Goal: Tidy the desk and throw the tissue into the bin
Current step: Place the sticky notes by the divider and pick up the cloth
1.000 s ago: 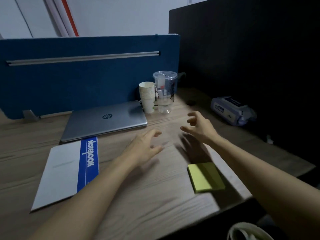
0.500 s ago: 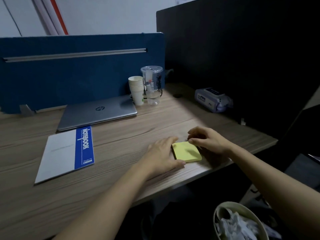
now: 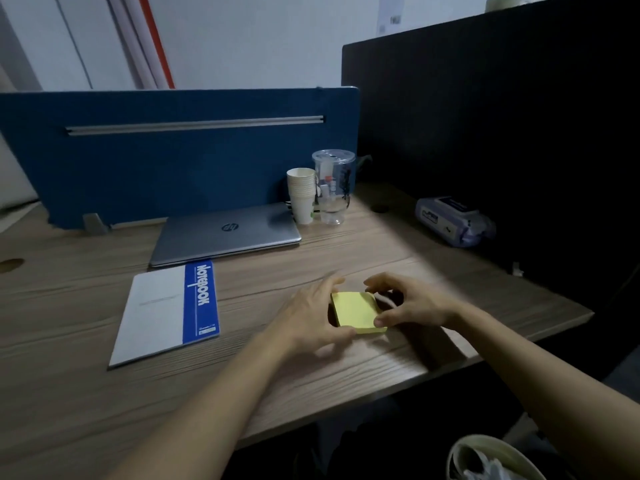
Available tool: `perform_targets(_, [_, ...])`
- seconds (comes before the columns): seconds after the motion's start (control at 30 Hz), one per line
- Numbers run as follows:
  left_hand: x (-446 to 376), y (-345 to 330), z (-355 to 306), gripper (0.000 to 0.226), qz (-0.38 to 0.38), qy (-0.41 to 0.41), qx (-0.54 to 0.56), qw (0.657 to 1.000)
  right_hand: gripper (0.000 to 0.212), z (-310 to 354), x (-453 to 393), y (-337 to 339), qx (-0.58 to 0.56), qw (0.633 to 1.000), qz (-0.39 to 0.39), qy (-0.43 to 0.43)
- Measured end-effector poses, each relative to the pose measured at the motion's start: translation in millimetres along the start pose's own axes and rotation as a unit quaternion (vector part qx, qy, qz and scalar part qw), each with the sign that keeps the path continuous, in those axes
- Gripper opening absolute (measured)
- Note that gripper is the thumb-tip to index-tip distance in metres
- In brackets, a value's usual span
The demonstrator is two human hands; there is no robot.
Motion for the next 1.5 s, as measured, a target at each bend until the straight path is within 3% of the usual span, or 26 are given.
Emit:
perform_targets(0.13, [17,26,45,0.097,0.01,0.027,0.034,0.999,0.075,34,-31,-26,0.005,0.999,0.032,0.034])
perform_targets(0.4, [76,82,126,0.097,-0.05,0.104,0.066,0.991,0.089,109,-99,-100,0.047,0.989,0.055,0.129])
perform_targets(0.57, [107,105,169,0.095,-0.079,0.129,0.067,0.986,0.086,147,-127,-140,0.064,0.981,0.059,0.173])
perform_targets(0.7, [126,118,196,0.085,-0.093,0.136,0.129,0.978,0.078,173,-144,-164,0.073,0.976,0.059,0.195])
perform_targets(0.9, [146,126,234,0.091,-0.108,0.159,0.198,0.961,0.075,204,-170,-193,0.092,0.972,0.054,0.207])
perform_targets(1.27, [146,173,314,0.095,-0.107,0.202,0.1,0.969,0.072,262,-241,-227,0.218,0.942,-0.005,0.254])
perform_targets(1.5, [113,190,369,0.095,-0.092,0.215,0.105,0.967,0.063,272,-303,-232,0.23,0.939,-0.015,0.254])
Point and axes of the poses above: each hand's wrist, its own x-axis away from the middle knuckle, its own y-axis out of the back of the hand, z = x × y, the point moved 5 cm from there along -x, towards the middle knuckle, and after that the axes turned 5 degrees about -x, right-handed, at the moved point
